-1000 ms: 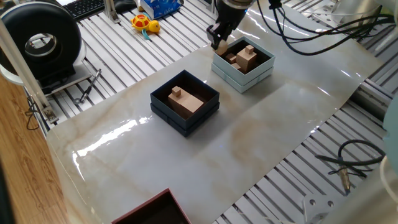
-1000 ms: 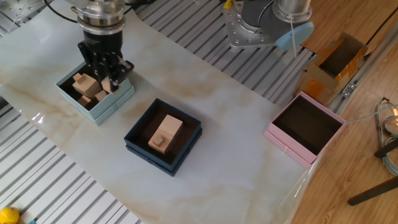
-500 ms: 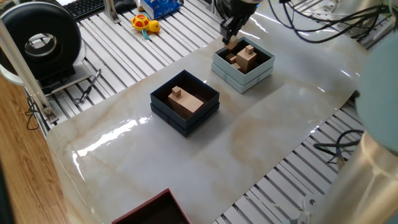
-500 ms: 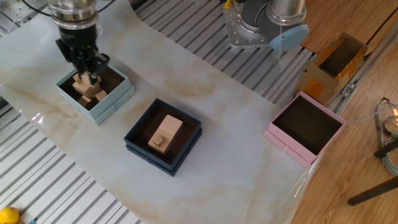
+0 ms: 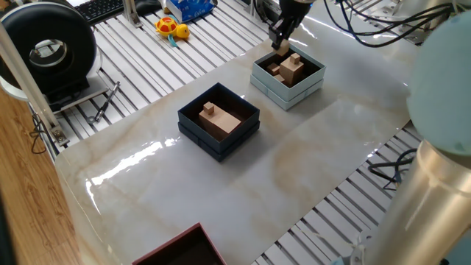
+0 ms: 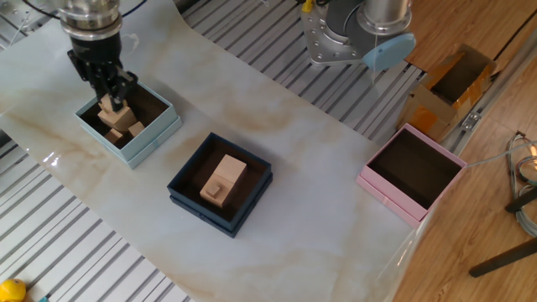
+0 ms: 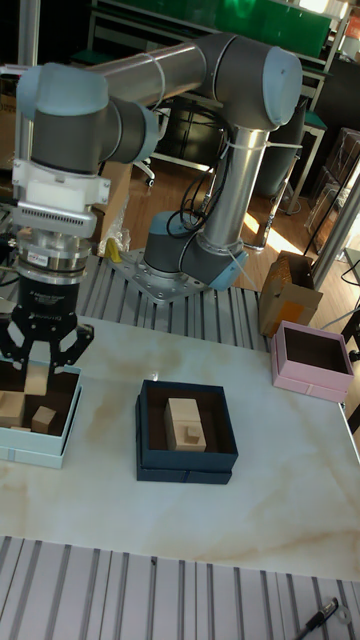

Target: Move an object from one box to another

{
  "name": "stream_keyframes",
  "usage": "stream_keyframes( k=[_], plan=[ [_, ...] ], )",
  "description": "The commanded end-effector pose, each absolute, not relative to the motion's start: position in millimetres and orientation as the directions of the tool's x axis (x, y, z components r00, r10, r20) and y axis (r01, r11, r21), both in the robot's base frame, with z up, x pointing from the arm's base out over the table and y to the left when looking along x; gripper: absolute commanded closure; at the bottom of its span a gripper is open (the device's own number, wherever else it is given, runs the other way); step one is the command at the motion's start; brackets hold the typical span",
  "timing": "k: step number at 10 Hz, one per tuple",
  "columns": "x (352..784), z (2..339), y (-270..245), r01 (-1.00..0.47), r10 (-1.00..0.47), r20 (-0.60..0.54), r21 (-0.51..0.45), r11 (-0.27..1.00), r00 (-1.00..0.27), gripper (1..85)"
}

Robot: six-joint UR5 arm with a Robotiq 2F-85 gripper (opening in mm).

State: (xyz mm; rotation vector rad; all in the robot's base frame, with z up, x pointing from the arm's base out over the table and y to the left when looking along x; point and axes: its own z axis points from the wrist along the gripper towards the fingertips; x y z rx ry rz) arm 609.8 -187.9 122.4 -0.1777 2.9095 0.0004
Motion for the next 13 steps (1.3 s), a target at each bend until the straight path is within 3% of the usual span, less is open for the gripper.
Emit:
stream_keyframes(
  k=[1,2,4,13],
  plan=[
    [615,111,-200,-0.098,-0.096,-0.238,-0.001,0.995,-0.966,84.3],
    [610,109,-205,-0.095,-0.097,-0.217,-0.019,0.995,-0.971,84.3],
    [601,101,-187,-0.088,-0.076,-0.209,0.050,0.995,-0.975,84.3],
    [584,83,-204,-0.108,-0.105,-0.189,0.003,0.994,-0.976,84.3]
  ],
)
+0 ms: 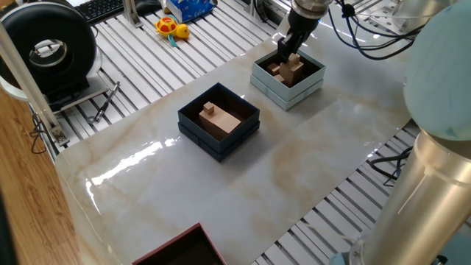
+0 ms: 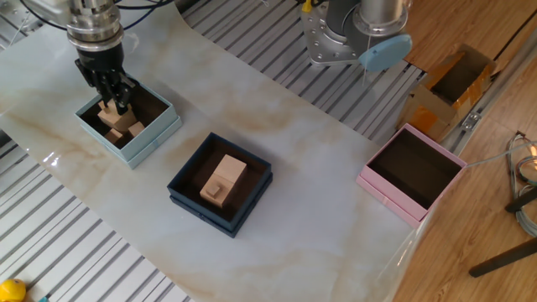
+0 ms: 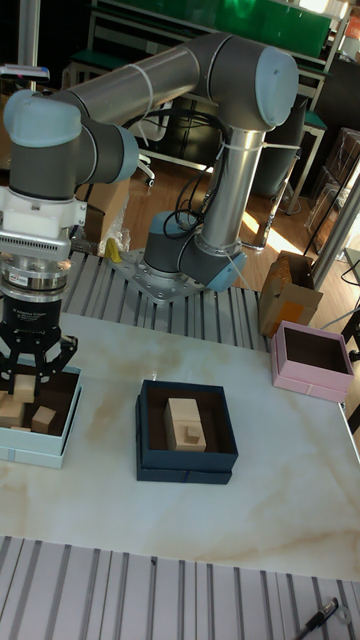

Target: Move an object from one box to another

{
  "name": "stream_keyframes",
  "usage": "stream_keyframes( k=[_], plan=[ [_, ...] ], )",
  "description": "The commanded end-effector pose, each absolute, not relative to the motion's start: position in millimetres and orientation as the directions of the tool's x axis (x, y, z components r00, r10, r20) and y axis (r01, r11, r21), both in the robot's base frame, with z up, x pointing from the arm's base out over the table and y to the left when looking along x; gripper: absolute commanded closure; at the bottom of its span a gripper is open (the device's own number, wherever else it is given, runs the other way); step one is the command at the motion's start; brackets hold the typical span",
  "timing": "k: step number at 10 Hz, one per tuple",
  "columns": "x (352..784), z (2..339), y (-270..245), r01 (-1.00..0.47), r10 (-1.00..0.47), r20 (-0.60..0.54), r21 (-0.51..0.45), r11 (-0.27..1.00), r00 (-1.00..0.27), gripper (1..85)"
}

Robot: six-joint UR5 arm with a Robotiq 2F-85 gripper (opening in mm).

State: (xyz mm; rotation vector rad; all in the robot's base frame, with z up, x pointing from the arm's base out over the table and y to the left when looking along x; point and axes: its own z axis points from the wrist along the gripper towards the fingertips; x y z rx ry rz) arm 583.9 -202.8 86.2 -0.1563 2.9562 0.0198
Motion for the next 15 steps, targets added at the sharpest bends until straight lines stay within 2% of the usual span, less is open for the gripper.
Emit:
stream_keyframes(
  k=[1,6,8,12,14,15],
  plan=[
    [584.6,81.8,-205.4,-0.118,-0.116,-0.194,0.001,0.993,-0.974,84.3],
    [584.0,81.2,-208.8,-0.136,-0.135,-0.197,-0.008,0.991,-0.971,84.0],
    [582.8,81.4,-209.4,-0.152,-0.151,-0.194,-0.011,0.988,-0.969,77.3],
    [582.8,81.9,-211.2,-0.160,-0.159,-0.194,-0.012,0.987,-0.968,74.3],
    [581.4,82.5,-211.9,-0.178,-0.177,-0.190,-0.012,0.984,-0.966,58.3],
    [581.3,83.0,-212.1,-0.184,-0.182,-0.190,-0.009,0.983,-0.965,53.3]
  ],
)
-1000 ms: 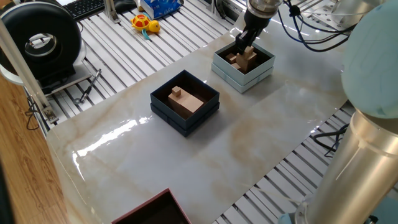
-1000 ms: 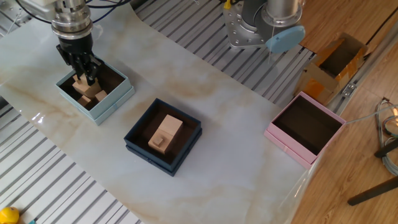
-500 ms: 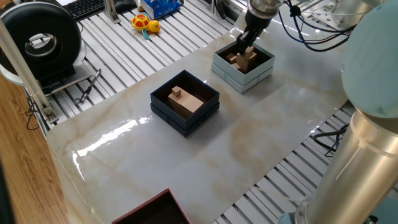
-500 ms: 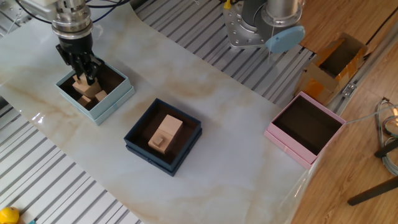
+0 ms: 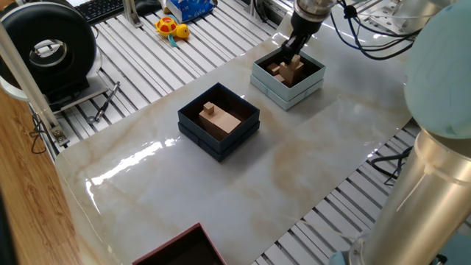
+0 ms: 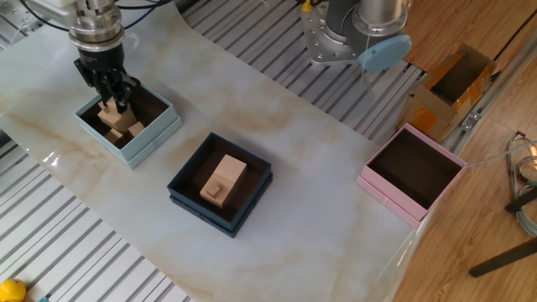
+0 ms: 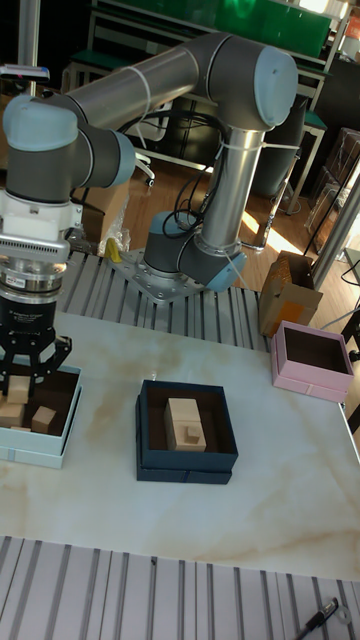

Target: Move an object from one box to another

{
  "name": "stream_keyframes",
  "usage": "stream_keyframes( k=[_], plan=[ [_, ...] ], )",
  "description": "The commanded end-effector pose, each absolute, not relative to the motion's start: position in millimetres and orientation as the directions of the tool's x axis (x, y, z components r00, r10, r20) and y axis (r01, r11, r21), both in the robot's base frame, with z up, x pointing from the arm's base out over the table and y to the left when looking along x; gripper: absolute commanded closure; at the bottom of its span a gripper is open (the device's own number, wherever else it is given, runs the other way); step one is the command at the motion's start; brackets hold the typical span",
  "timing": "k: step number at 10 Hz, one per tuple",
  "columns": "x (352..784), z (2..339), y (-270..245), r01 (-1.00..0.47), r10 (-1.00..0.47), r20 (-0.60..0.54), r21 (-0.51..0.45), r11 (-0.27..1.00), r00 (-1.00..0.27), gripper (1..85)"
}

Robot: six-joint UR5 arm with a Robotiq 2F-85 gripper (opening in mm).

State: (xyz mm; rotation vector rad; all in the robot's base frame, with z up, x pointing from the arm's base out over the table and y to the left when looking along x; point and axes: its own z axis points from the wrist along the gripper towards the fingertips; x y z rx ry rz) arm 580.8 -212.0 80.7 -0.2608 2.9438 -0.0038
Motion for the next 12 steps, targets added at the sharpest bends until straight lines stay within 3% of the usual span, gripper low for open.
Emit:
stream_keyframes(
  k=[1,9,12],
  plan=[
    [581,83,-212,-0.187,-0.184,-0.189,-0.006,0.982,-0.964,50.3],
    [580,85,-212,-0.198,-0.195,-0.189,0.001,0.980,-0.962,45.0],
    [575,104,-206,-0.200,-0.194,-0.183,0.015,0.980,-0.964,43.0]
  ],
)
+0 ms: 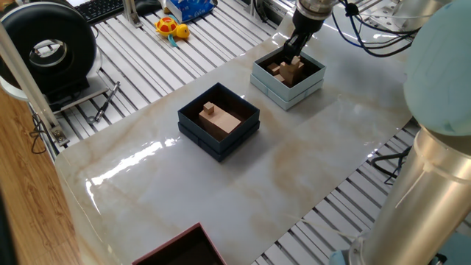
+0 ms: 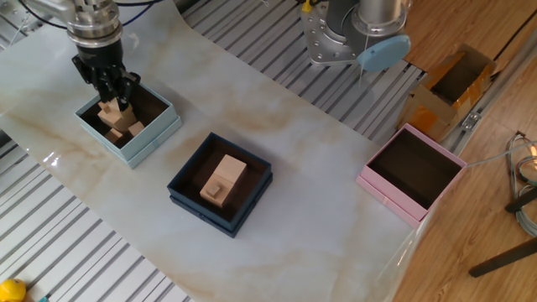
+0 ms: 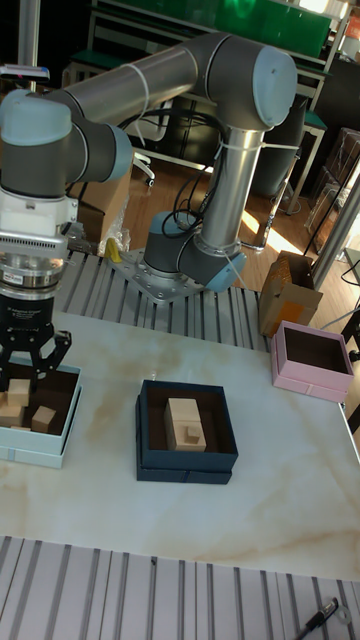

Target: Move an object from one box to another

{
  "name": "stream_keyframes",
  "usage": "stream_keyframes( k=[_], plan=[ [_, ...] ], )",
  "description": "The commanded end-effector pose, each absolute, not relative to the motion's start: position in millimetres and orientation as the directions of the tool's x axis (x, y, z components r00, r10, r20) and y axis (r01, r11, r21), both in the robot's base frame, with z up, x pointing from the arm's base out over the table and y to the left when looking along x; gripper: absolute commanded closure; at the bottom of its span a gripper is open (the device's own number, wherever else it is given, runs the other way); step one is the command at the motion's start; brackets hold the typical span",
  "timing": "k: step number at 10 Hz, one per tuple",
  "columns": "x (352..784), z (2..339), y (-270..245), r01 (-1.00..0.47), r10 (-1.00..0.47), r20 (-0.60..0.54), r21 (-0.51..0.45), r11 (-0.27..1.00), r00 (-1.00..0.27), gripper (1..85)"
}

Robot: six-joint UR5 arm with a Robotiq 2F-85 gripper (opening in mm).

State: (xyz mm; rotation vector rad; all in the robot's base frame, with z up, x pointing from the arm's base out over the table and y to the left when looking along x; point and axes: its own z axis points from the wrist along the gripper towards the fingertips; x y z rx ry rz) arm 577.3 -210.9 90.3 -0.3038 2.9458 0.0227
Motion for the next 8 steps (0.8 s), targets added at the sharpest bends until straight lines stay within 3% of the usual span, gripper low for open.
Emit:
stream_keyframes(
  k=[1,4,8],
  plan=[
    [572,114,-201,-0.202,-0.194,-0.182,0.024,0.979,-0.964,43.0],
    [561,159,-191,-0.208,-0.199,-0.162,0.041,0.977,-0.966,41.7],
    [568,162,-189,-0.206,-0.201,-0.171,0.016,0.978,-0.965,46.0]
  ],
)
